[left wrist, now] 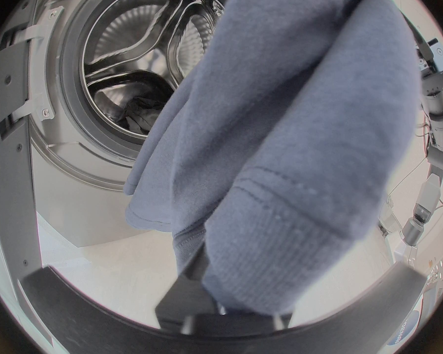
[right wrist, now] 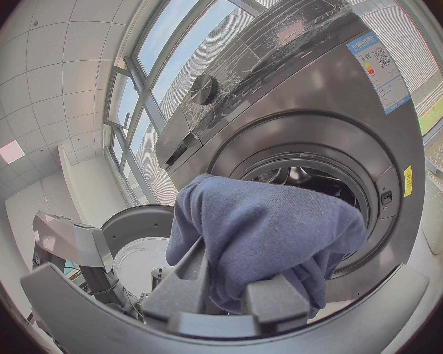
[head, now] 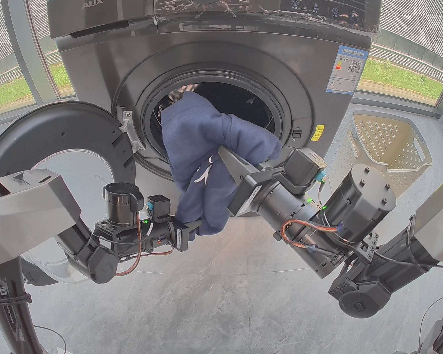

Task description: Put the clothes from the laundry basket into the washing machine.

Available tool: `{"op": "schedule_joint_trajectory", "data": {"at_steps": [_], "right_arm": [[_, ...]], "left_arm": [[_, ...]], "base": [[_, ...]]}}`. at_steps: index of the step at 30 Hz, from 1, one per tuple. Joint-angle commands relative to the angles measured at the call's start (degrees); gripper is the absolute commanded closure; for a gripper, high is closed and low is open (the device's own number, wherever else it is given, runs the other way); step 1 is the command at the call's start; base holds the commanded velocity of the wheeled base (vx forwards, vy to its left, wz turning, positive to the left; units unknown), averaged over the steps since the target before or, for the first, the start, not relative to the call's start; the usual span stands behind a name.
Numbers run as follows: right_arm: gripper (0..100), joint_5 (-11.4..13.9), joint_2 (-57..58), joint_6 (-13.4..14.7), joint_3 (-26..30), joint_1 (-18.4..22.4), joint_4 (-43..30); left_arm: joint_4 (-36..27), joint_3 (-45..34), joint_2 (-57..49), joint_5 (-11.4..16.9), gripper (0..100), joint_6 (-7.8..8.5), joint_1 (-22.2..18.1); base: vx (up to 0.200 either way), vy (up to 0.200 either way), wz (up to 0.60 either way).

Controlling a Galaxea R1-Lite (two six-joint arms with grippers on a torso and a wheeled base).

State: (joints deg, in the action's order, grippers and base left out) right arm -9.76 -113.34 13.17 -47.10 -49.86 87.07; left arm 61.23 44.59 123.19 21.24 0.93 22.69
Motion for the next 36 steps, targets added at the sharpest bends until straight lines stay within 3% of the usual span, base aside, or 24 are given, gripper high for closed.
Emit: {"op": "schedule_joint_trajectory", "data": {"at_steps": [1,9,10,15,17,19,28,29,30,32,36], "right_arm": [[100,0.1,-0.4,0.0,1.0,0.7,0.2],[100,0.6,-1.7,0.0,2.2,1.3,1.1],[0,0.6,-2.2,0.0,2.2,1.3,1.2],[0,0.6,-3.5,0.0,6.0,1.4,1.1],[0,0.6,-3.8,0.0,8.1,1.3,1.2],[0,0.6,-4.2,0.0,9.0,1.2,1.2],[0,0.2,-4.3,-0.1,14.8,2.8,1.2],[0,0.4,-4.3,0.0,16.3,3.5,1.2],[0,0.6,-4.7,0.1,18.0,4.2,1.2],[0,0.7,-4.8,0.1,18.9,4.3,1.2],[0,0.8,-5.0,-0.9,20.7,4.3,1.2]], "left_arm": [[3.6,-4.9,-1.7,-0.1,100,0.13,1.3],[15.0,-21.7,-11.0,0.0,100,-0.14,5.8],[16.1,-23.0,-11.4,0.0,100,-0.31,6.1],[24.4,-27.2,-13.8,0.1,100,-1.01,6.6],[27.4,-26.8,-14.4,0.1,100,-2.86,6.6],[27.7,-26.0,-15.3,-0.1,100,-4.88,6.6],[27.6,-21.4,-16.0,-0.1,100,-6.64,5.8],[27.6,-20.5,-16.4,-0.1,100,-7.52,5.8],[27.6,-19.7,-17.2,-1.3,100,-8.84,5.9],[27.6,-18.4,-17.6,-3.2,100,-9.89,6.0],[27.6,-15.9,-17.8,-5.8,100,-10.16,6.1]], "base": [[0.0,0.0,0.0],[0.0,0.0,0.0],[0.0,0.0,0.0],[0.0,0.0,0.0],[0.0,0.0,0.0],[0.0,0.0,0.0],[0.0,0.0,0.0],[0.0,0.0,0.0],[0.0,0.0,0.0],[0.0,0.0,0.0],[0.0,0.0,0.0]]}}
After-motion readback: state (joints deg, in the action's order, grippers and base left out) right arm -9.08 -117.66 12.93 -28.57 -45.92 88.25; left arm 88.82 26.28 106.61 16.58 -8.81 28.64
